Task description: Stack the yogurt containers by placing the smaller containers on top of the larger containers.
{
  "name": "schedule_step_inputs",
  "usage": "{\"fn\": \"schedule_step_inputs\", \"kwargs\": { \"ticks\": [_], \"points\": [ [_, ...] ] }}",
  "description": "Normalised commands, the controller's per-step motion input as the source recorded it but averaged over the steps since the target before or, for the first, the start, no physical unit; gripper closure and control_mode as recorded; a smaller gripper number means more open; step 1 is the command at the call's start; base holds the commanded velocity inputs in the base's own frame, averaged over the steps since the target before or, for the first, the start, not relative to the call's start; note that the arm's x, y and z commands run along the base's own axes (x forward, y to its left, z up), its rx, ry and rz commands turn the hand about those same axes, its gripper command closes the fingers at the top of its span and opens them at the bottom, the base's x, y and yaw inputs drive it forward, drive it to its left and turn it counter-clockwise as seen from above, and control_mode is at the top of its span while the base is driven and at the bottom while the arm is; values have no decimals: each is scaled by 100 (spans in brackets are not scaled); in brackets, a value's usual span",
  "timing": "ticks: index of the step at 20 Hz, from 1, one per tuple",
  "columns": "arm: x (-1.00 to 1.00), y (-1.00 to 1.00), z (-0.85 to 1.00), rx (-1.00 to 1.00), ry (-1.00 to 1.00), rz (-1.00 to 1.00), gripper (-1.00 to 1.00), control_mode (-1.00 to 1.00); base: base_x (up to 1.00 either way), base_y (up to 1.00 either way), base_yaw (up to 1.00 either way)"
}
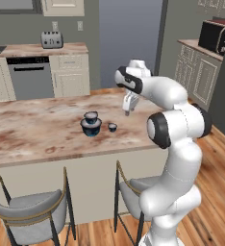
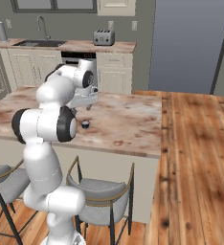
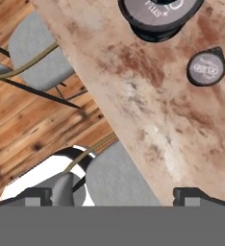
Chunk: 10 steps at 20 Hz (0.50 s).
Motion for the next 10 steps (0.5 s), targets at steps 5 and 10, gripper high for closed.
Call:
{"fn": "schedule_step_inputs", "kwargs": {
  "ticks": [5,10],
  "points": [
    [0,0,-15,0,-23,0,-100,-100,0,0,0],
    [0,0,-13,0,-25,0,-100,-100,0,0,0]
  ]
}}
